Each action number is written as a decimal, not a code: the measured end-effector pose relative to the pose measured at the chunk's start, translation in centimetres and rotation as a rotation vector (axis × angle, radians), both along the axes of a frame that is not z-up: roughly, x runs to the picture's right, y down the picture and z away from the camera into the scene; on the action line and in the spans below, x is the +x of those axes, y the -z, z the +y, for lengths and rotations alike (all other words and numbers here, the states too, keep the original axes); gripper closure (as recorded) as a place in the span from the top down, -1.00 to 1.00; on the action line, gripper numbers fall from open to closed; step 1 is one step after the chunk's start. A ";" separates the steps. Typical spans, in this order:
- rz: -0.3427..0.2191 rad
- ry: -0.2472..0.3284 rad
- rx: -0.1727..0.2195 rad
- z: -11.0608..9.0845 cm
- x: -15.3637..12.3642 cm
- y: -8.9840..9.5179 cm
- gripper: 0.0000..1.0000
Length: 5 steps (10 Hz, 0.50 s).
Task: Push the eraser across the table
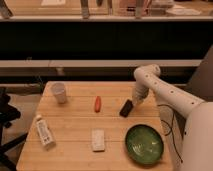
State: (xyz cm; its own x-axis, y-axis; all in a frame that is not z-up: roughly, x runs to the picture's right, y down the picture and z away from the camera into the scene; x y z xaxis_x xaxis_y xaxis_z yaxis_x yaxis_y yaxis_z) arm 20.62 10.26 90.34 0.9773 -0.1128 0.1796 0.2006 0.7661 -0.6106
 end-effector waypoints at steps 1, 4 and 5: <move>0.000 0.007 -0.001 -0.1 -0.1 -0.1 -1.00; 0.001 0.051 -0.016 0.1 -1.8 -0.5 -1.00; 0.002 0.067 -0.020 0.3 -3.1 -0.8 -1.00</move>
State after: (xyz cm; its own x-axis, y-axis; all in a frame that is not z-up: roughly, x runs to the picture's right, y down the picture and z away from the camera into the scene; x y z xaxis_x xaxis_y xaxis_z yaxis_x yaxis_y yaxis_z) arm 17.57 10.57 91.12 0.9681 -0.1740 0.1805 0.2495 0.7387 -0.6261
